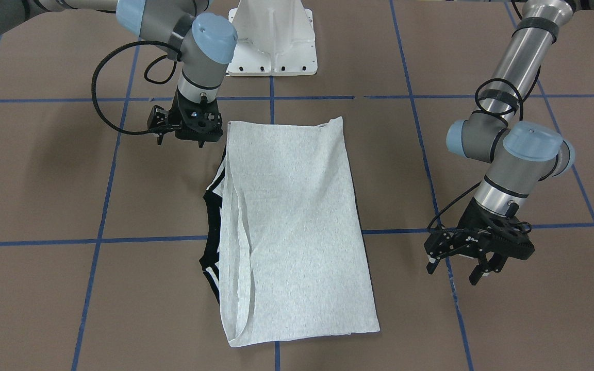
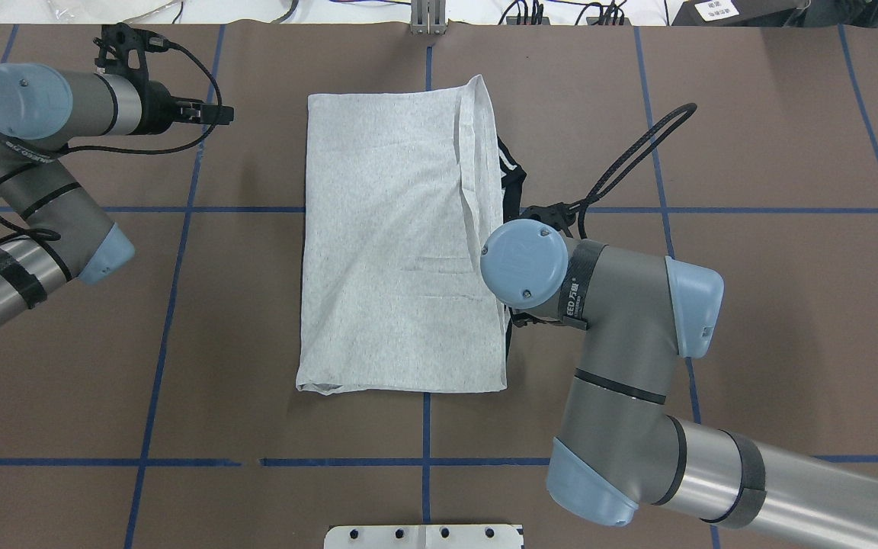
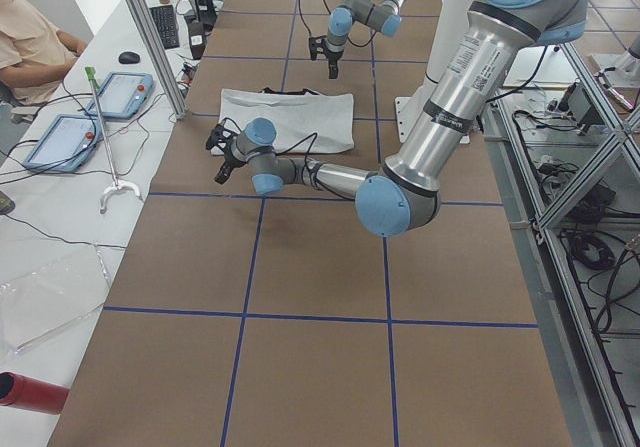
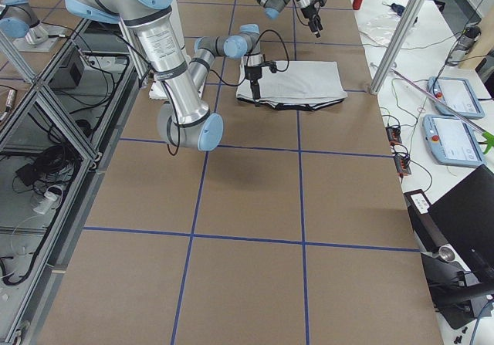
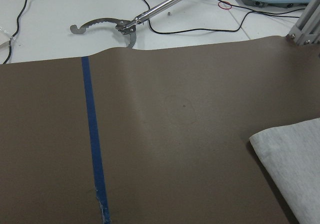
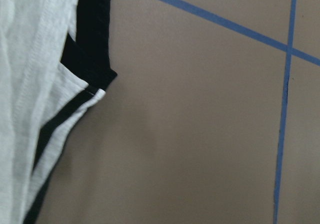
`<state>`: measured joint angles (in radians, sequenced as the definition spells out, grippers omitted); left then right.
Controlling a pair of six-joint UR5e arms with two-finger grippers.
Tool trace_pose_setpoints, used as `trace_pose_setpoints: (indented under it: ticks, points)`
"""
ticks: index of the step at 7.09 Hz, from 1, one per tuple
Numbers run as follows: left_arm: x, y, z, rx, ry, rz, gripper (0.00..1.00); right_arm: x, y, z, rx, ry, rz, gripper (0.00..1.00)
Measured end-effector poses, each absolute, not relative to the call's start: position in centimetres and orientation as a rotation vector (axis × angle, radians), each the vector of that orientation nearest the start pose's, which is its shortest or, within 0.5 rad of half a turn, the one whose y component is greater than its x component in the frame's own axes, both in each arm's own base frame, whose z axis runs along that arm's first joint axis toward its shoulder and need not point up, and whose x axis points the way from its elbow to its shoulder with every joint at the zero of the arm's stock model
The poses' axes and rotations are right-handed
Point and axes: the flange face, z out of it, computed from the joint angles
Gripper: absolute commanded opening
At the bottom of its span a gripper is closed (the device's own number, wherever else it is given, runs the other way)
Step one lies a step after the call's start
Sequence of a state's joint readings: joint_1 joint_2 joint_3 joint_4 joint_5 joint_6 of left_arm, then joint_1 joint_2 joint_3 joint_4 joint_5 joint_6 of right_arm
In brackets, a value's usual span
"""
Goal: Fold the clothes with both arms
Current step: 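Lower both grippers to the shirt's corners nearest the robot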
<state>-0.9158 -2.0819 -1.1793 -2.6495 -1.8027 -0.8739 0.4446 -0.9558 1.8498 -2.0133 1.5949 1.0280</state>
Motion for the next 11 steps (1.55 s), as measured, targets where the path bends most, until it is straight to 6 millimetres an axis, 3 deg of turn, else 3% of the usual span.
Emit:
trace_pose_setpoints:
  ticks: [2, 3, 6, 7, 8, 9, 11]
  points:
    - [34.3, -61.3, 41.8, 0.619, 1.088, -0.096, 1.00, -50.4, -38.8, 22.0, 0.261, -0.628, 0.019, 1.00]
    - [33.6, -58.5, 41.4, 0.576, 1.143, -0.120, 1.00, -49.9, -37.5, 21.6, 0.258, -0.733, 0.114, 1.00]
    - [32.9, -45.9, 39.4, 0.445, 1.254, -0.110, 1.00, -50.3, -31.0, 20.8, 0.225, -0.922, 0.412, 1.00]
    - [33.5, -42.2, 38.6, 0.390, 1.270, -0.118, 1.00, -50.4, -30.1, 20.5, 0.211, -0.963, 0.472, 1.00]
    - [35.3, -39.2, 37.9, 0.334, 1.272, -0.157, 0.99, -50.4, -29.7, 20.5, 0.203, -1.008, 0.501, 1.00]
    - [38.3, -36.8, 37.3, 0.281, 1.256, -0.210, 0.89, -50.2, -29.6, 20.7, 0.202, -1.037, 0.512, 1.00]
    - [44.7, -33.7, 35.2, 0.201, 1.219, -0.275, 0.81, -50.1, -29.5, 20.9, 0.209, -1.053, 0.521, 1.00]
